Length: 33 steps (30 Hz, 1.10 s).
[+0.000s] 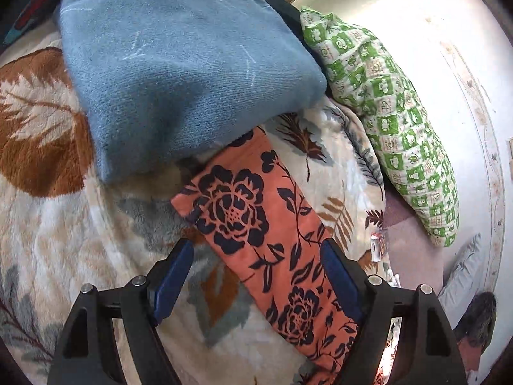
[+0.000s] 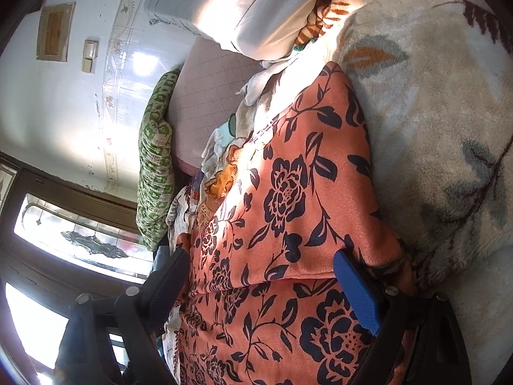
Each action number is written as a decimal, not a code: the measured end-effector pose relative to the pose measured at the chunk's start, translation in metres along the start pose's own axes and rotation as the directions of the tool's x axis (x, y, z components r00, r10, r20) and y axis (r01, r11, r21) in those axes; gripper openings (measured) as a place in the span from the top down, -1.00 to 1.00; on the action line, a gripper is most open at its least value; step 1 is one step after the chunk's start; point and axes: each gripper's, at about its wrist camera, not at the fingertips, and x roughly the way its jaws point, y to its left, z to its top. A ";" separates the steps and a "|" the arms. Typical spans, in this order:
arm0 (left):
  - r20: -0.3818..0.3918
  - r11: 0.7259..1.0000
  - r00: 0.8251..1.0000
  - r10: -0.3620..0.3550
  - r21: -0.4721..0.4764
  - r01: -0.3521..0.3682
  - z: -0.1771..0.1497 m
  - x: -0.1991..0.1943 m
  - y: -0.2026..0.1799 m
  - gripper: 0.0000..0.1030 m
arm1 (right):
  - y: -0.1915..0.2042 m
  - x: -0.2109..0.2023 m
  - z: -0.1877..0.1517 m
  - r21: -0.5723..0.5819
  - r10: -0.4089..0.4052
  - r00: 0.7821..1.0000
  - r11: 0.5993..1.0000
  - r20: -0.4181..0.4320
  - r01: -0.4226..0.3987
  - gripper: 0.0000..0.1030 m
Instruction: Fold small clothes
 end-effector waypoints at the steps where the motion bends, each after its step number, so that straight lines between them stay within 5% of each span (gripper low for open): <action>1: -0.014 1.000 1.000 0.000 -0.005 0.000 0.002 0.006 0.001 -0.57 | 0.001 0.001 0.000 -0.009 -0.005 1.000 1.000 -0.001 0.005 -0.80; 6: 0.028 0.999 0.999 0.035 -0.012 -0.035 0.011 0.017 -0.006 -0.52 | 0.002 0.003 -0.002 -0.026 -0.013 1.000 1.000 0.000 0.013 -0.80; 7: 0.040 0.999 0.998 0.047 -0.004 -0.047 0.012 0.016 -0.008 -0.29 | 0.002 0.003 -0.002 -0.026 -0.013 1.000 1.000 0.000 0.013 -0.80; 8: 0.031 0.996 0.996 0.085 0.025 -0.085 0.014 0.019 -0.013 0.86 | 0.002 0.003 -0.002 -0.027 -0.012 1.000 1.000 -0.001 0.012 -0.80; 9: 0.016 0.987 0.988 0.152 0.055 -0.152 0.015 0.022 -0.018 0.94 | 0.001 0.003 -0.002 -0.026 -0.011 1.000 1.000 -0.002 0.011 -0.80; 13: 0.131 0.942 0.976 0.175 0.266 -0.205 -0.004 0.000 -0.079 0.94 | 0.000 0.001 -0.001 -0.010 0.000 1.000 1.000 -0.005 0.000 -0.80; 16: 0.174 0.901 0.982 0.071 0.411 -0.138 -0.035 -0.027 -0.149 0.94 | -0.002 -0.003 -0.001 0.010 0.014 1.000 1.000 -0.011 -0.013 -0.80; 19: 0.167 0.816 0.983 -0.079 0.577 -0.033 -0.088 -0.058 -0.224 0.94 | -0.004 -0.008 0.000 0.033 0.032 0.999 0.999 -0.009 -0.031 -0.80; 24: 0.035 0.642 0.962 -0.270 0.751 0.153 -0.200 -0.079 -0.320 0.94 | -0.009 -0.019 0.003 0.078 0.065 0.998 0.995 0.013 -0.066 -0.80; 27: -0.067 0.553 0.953 -0.296 0.801 0.229 -0.272 -0.061 -0.352 0.94 | -0.009 -0.025 0.005 0.080 0.082 0.996 0.993 0.025 -0.084 -0.80; 30: -0.168 0.498 0.952 -0.256 0.821 0.279 -0.337 -0.028 -0.364 0.93 | -0.009 -0.033 0.008 0.084 0.099 0.994 0.991 0.045 -0.103 -0.80; 33: -0.273 0.481 0.949 -0.156 0.818 0.314 -0.390 0.018 -0.361 0.89 | -0.012 -0.039 0.010 0.105 0.115 0.991 0.987 0.062 -0.121 -0.80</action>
